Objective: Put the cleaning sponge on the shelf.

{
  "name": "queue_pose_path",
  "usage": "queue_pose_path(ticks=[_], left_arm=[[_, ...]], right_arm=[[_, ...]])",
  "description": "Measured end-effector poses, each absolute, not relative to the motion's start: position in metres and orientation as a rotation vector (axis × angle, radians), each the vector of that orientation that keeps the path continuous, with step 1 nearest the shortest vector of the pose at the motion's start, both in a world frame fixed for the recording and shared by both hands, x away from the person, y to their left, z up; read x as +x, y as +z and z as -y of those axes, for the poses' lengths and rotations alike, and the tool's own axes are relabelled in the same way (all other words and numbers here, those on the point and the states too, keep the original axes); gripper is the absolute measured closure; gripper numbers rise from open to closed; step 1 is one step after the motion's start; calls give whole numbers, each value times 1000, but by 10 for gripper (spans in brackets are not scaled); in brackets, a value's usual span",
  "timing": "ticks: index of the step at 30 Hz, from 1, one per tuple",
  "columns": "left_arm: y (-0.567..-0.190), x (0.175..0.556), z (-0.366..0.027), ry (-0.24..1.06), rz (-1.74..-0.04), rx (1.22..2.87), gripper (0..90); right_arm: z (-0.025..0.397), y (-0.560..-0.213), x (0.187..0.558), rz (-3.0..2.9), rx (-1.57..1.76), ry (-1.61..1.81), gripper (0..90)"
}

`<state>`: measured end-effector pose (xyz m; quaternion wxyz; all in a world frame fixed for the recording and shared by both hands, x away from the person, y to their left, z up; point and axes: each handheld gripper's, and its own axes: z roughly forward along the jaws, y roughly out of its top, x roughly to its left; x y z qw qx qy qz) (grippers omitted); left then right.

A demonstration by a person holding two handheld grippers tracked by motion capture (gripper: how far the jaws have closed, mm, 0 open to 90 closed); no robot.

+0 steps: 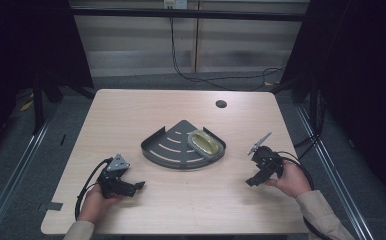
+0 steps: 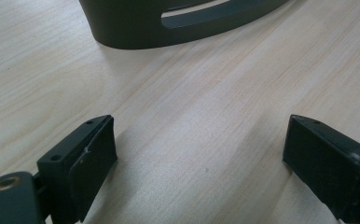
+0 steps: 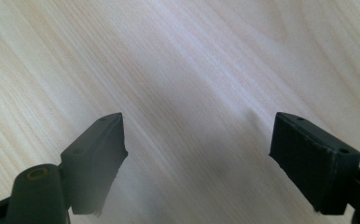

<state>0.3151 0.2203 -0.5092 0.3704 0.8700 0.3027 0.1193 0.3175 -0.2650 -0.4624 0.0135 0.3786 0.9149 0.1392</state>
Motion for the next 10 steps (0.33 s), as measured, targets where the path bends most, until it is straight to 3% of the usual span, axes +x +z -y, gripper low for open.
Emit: queue_pose_path(ticks=[10], left_arm=[[-509,315,-220,307,-775,2233,89]], right_arm=[[272,-470,305,-2822,1191,451,172]])
